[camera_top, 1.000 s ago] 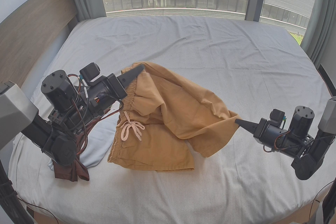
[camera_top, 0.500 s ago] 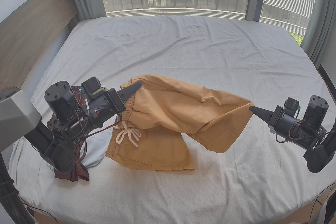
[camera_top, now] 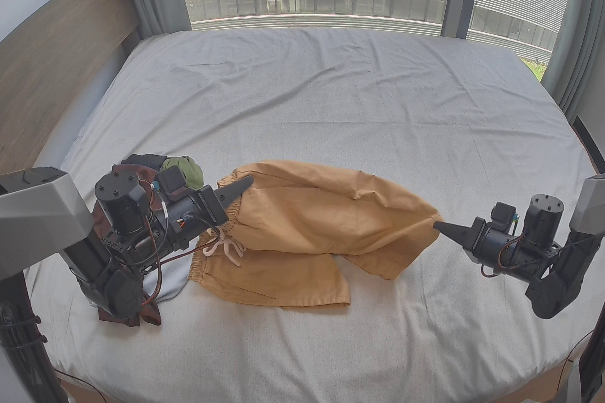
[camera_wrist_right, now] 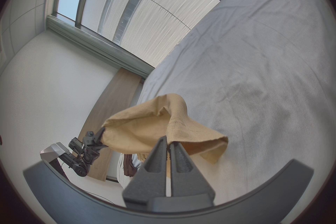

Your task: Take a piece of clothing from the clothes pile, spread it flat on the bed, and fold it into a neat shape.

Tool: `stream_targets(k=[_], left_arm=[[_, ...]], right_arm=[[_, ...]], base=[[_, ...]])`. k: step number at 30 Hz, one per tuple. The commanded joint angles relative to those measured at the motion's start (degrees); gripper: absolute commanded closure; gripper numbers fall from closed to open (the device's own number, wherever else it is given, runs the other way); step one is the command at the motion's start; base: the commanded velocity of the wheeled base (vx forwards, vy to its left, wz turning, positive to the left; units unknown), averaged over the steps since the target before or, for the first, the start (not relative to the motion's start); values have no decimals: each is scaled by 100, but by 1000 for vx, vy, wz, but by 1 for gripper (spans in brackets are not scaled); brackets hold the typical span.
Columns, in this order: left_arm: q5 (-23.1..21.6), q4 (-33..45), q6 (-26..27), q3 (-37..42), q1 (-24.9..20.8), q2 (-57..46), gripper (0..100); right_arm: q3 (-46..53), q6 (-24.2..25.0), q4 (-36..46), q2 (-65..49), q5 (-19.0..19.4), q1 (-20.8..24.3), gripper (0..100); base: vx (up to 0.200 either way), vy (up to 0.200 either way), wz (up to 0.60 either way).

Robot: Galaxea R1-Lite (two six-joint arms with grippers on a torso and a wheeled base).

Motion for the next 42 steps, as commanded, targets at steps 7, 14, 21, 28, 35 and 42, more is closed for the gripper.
stream_targets(k=[7, 14, 21, 28, 35, 42], left_arm=[[-7, -32, 28, 32, 10, 130, 100], [-7, -32, 55, 41, -16, 112, 100], [-7, -32, 63, 50, -69, 95, 100], [-7, -32, 63, 41, -95, 103, 100], [-7, -32, 46, 41, -104, 16, 100], [-7, -32, 46, 24, -113, -2, 100]], right_arm=[[25, -53, -250, 1179, 5, 112, 100], [25, -237, -250, 1548, 23, 243, 100], [-98, -255, -276, 1565, 23, 252, 0], [-212, -264, -276, 1504, 14, 261, 0], [-370, -264, -276, 1478, 14, 437, 0], [-660, -264, -285, 1565, -21, 938, 0]], base=[[0, 0, 0], [0, 0, 0], [0, 0, 0], [0, 0, 0], [0, 0, 0], [0, 0, 0]])
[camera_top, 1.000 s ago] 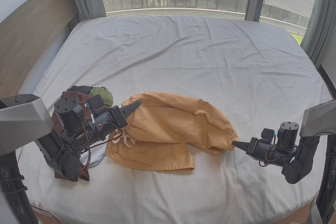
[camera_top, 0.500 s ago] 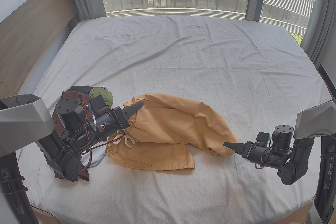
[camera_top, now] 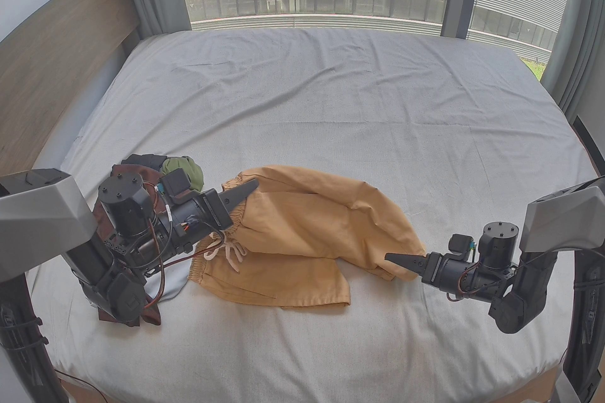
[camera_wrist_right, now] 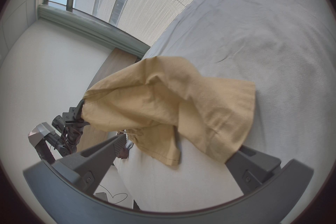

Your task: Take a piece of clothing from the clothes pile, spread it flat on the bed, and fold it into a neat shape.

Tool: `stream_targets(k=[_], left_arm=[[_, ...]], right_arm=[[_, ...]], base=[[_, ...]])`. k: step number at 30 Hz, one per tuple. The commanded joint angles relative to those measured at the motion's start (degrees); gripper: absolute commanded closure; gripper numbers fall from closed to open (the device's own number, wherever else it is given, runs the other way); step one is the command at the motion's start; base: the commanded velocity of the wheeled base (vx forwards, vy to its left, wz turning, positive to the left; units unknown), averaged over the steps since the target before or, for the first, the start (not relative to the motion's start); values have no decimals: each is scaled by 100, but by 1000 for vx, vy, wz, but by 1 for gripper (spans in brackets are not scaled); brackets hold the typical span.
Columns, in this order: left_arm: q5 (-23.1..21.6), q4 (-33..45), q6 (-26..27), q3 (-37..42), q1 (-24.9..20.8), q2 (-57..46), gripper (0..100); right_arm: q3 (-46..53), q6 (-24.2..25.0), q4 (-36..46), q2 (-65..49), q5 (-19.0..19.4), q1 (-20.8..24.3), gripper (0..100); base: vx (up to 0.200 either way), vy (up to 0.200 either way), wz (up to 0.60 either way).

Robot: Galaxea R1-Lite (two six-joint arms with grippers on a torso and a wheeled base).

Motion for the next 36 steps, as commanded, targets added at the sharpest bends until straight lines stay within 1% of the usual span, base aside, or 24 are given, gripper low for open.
stream_targets(k=[1, 8, 10, 13, 25, 27, 28, 36], left_arm=[[-1, -1, -5, -12, -8, -31, 100], [-1, -1, -5, -12, -8, -31, 100], [-1, -1, 3, -12, -8, -31, 100], [-1, -1, 3, -12, -25, -31, 100], [-10, -1, -5, -12, -25, -23, 100], [-10, -1, -5, -20, -25, -23, 100], [-10, -1, -5, -20, -25, -23, 100], [-10, -1, -23, -47, -25, -23, 100]], right_arm=[[-292, 1, -10, 64, -24, 313, 0], [-591, 1, -2, 134, -76, 305, 0], [-802, 1, -2, 213, -375, 296, 0], [-907, 1, -2, 301, -533, 305, 0], [-1013, 10, -19, 292, -569, 208, 0], [-1021, 10, -19, 301, -639, 199, 0], [-1039, 1, -19, 310, -692, 199, 100], [-1127, 10, -19, 231, -771, 138, 100]], base=[[0, 0, 0], [0, 0, 0], [0, 0, 0], [0, 0, 0], [0, 0, 0], [0, 0, 0], [0, 0, 0], [0, 0, 0]])
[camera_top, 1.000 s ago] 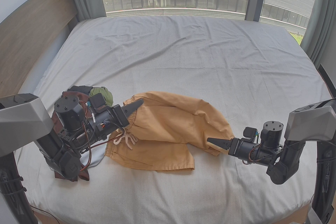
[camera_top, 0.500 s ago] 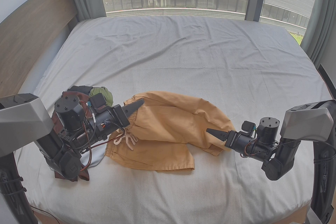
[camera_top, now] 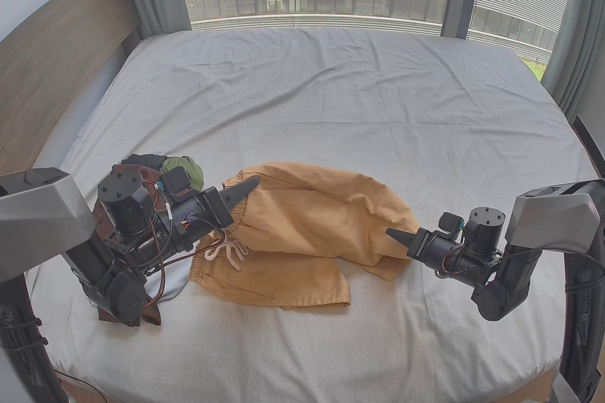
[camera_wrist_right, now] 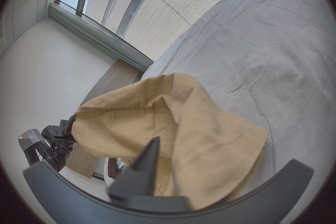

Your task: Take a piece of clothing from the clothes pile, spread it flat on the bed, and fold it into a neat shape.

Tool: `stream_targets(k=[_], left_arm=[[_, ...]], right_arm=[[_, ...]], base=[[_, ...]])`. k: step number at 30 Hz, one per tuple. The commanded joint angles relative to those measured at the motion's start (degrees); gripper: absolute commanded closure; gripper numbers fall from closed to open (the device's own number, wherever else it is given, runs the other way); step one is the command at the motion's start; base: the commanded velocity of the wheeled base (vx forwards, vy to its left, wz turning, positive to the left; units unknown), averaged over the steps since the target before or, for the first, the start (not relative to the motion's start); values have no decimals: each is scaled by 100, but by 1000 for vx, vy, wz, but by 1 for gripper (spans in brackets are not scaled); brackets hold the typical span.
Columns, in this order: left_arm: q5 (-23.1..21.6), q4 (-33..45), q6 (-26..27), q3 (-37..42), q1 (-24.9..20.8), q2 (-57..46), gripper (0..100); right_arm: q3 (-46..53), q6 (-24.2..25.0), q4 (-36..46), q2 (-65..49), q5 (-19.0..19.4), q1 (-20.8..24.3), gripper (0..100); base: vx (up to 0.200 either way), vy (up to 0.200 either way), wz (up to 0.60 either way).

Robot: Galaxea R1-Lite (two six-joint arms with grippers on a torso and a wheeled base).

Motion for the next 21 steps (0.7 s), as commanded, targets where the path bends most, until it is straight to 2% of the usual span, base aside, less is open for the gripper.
stream_targets(k=[1, 9, 16, 21], left_arm=[[-1, -1, -13, -10, -3, 7, 100], [-1, -10, -40, -248, -12, -222, 100], [-10, -10, -532, -221, -311, -995, 100], [-10, -10, -681, -212, -434, -1276, 100]], right_arm=[[3, 14, -6, -122, 1, -46, 100], [250, 40, 21, -895, 36, -178, 100], [610, 49, 38, -1906, 282, -336, 100], [707, 145, 38, -2363, 379, -424, 100]], base=[[0, 0, 0], [0, 0, 0], [0, 0, 0], [0, 0, 0]])
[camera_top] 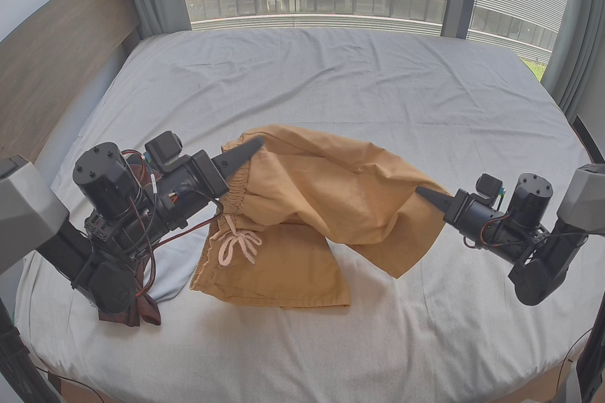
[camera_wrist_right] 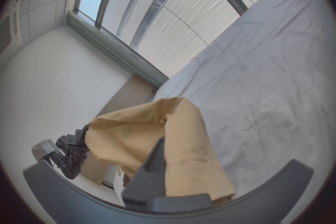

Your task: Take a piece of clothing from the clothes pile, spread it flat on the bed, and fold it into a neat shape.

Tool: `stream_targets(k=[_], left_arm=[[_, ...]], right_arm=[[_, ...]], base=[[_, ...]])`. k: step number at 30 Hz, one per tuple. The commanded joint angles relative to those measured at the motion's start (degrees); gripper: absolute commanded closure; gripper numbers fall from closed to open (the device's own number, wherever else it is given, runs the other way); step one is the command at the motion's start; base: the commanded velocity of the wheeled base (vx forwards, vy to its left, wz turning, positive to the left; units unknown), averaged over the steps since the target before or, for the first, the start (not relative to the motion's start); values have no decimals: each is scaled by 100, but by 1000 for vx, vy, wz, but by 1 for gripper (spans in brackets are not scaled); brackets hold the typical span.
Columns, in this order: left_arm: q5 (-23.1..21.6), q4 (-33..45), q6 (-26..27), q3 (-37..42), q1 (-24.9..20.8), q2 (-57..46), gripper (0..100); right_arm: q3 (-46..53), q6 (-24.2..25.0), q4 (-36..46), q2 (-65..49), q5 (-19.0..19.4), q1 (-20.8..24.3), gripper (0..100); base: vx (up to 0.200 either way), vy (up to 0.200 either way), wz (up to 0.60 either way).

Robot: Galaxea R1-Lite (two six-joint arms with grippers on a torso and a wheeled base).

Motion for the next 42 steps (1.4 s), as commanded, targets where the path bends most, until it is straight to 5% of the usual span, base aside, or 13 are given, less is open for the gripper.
stream_targets(k=[1, 20, 42], left_arm=[[4, -2, -117, -15, -152, -513, 100], [-14, 7, -284, 328, -108, -970, 100], [4, 7, -372, 301, 217, -477, 100]], right_arm=[[164, 89, 2, -791, 73, -114, 100], [199, 141, 37, -2030, 249, -281, 100], [-240, 124, 1399, -3446, 257, -439, 100]], base=[[0, 0, 0], [0, 0, 0], [0, 0, 0]])
